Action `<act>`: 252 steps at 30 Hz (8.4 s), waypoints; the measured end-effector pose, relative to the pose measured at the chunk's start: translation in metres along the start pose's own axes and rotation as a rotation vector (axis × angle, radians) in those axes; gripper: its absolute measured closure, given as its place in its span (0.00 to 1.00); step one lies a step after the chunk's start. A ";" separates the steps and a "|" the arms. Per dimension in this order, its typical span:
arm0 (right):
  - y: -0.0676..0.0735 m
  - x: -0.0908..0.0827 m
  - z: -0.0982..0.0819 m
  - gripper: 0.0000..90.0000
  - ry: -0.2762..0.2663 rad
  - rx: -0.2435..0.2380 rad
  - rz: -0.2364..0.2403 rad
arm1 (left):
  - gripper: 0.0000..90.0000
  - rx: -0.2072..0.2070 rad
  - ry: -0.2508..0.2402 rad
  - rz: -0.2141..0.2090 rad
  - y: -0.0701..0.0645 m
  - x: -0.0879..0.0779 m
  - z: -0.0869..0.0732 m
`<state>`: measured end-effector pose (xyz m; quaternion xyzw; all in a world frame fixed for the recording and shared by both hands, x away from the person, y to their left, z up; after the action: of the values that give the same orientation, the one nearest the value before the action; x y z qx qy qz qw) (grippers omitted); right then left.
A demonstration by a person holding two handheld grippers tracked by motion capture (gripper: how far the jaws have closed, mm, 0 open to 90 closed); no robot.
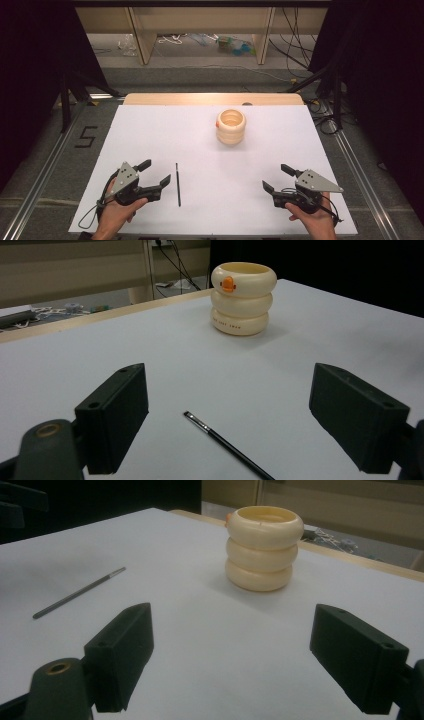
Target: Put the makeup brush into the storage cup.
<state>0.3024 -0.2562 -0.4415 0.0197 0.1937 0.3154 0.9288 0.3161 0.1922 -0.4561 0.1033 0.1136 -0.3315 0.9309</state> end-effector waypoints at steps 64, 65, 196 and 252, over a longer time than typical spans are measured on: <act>0.003 0.002 -0.001 0.21 0.016 0.000 0.013 | 0.23 0.084 0.360 -0.106 -0.007 0.034 0.013; 0.003 0.002 -0.001 0.21 0.011 -0.001 0.010 | 0.23 0.088 0.368 -0.109 -0.007 0.036 0.013; 0.009 0.010 -0.002 0.22 0.032 -0.056 0.048 | 0.91 0.283 0.995 -0.362 -0.008 0.115 0.021; 0.011 0.012 0.001 0.23 0.013 -0.058 0.055 | 0.95 0.231 0.682 -0.386 -0.001 0.112 0.042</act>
<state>0.3049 -0.2404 -0.4426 -0.0040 0.1901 0.3463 0.9186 0.4063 0.1137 -0.4479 0.2878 0.3950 -0.4575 0.7428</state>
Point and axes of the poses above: each handheld gripper's, and its own axes: x roughly forward along the jaws, z roughly out of its top, y roughly to its left, the point moved 1 cm from there along x, roughly forward along the jaws, and after that the axes turned 10 degrees about x, right-handed, at the moved point
